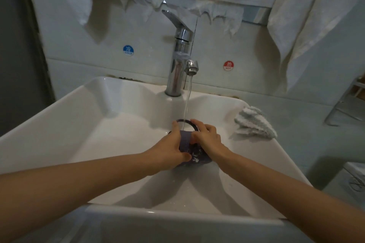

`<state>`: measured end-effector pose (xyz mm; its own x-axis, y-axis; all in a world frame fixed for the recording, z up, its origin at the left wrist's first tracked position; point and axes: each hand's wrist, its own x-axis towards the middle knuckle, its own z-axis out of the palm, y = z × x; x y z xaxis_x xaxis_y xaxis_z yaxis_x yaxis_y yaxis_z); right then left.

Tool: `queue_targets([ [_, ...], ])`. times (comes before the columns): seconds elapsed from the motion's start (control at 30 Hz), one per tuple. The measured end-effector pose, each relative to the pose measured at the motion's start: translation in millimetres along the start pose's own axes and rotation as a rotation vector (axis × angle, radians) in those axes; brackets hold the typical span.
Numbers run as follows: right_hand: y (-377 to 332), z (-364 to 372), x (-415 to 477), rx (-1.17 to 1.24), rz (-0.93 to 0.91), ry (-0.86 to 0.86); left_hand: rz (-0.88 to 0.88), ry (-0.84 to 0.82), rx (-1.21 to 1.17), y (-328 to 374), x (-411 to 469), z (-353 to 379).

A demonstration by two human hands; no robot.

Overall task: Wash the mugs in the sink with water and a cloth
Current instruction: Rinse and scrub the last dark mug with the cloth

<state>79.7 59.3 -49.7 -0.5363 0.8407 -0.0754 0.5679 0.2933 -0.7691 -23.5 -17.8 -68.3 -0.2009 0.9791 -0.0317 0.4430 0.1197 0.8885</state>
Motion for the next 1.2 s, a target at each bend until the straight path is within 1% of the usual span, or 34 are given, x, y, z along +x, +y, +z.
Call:
queue_targets([
  [0.13, 0, 0, 6, 0.021, 0.018, 0.014, -0.012, 0.003, -0.031, -1, 3, 1],
  [0.33, 0, 2, 5, -0.048, 0.017, -0.022, 0.002, 0.003, -0.019, -3, 2, 0],
  [0.5, -1, 0, 11, -0.023, 0.003, 0.001, -0.032, 0.023, -0.07, -8, 9, -1],
  [0.57, -2, 2, 15, -0.038, 0.011, -0.005, -0.042, 0.034, -0.116, -11, 12, -5],
  [0.7, -13, 11, 24, -0.065, 0.034, -0.013, -0.037, 0.058, -0.109, -14, 15, -16],
  [0.83, -24, 18, 35, -0.043, 0.051, -0.032, -0.037, 0.094, -0.112, -15, 17, -24],
  [1.0, -32, 17, 48, -0.094, 0.027, -0.067, -0.026, 0.145, -0.096, -16, 22, -27],
  [1.07, -32, 17, 50, -0.12, 0.029, -0.042, -0.021, 0.157, -0.079, -16, 24, -27],
  [1.17, -27, 20, 52, -0.094, 0.024, 0.026, -0.014, 0.146, -0.076, -15, 25, -26],
  [1.2, -27, 21, 53, -0.098, 0.011, 0.022, -0.024, 0.149, -0.077, -16, 25, -26],
])
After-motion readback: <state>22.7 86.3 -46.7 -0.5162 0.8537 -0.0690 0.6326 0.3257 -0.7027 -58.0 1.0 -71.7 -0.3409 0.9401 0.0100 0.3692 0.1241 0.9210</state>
